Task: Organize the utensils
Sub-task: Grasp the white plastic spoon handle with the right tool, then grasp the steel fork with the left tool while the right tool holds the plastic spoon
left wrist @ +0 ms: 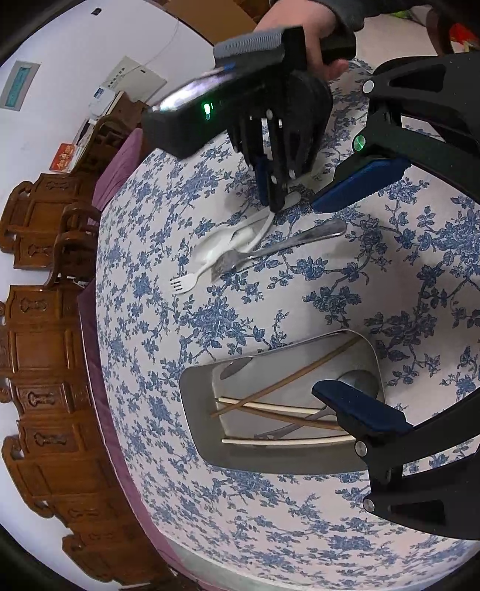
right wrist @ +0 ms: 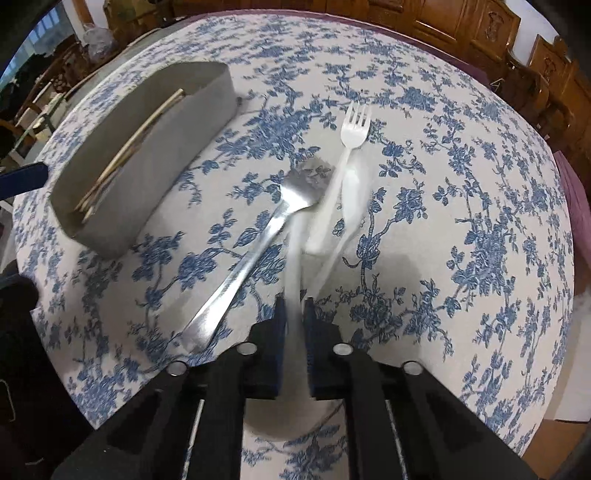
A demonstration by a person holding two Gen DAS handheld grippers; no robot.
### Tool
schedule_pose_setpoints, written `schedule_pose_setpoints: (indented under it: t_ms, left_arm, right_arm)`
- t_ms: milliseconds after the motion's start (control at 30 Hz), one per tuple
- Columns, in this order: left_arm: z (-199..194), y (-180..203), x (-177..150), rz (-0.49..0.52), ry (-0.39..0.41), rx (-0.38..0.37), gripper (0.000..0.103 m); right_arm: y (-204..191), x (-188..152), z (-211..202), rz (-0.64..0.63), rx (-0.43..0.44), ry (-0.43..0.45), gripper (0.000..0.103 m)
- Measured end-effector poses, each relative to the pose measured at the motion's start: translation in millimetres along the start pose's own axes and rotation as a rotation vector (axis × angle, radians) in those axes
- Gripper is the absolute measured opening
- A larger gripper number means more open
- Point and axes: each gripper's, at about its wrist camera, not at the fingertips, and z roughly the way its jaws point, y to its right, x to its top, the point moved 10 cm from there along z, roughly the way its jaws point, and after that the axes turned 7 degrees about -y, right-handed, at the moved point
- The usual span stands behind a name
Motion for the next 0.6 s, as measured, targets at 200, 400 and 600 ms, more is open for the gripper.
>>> schedule_pose_setpoints:
  t_ms: [200, 400, 600]
  left_arm:
    - [4, 8, -2, 0.006, -0.01, -0.01, 0.089]
    - [10, 13, -3, 0.009, -0.023, -0.013, 0.089]
    - [27, 21, 7, 0.007, -0.036, -0.02, 0.089]
  right_arm:
    - [8, -3, -15, 0.025, 0.003, 0.037, 0.003]
    - [20, -5, -29, 0.073, 0.04, 0.091, 0.003]
    - [27, -13, -45, 0.099, 0.058, 0.147, 0.003]
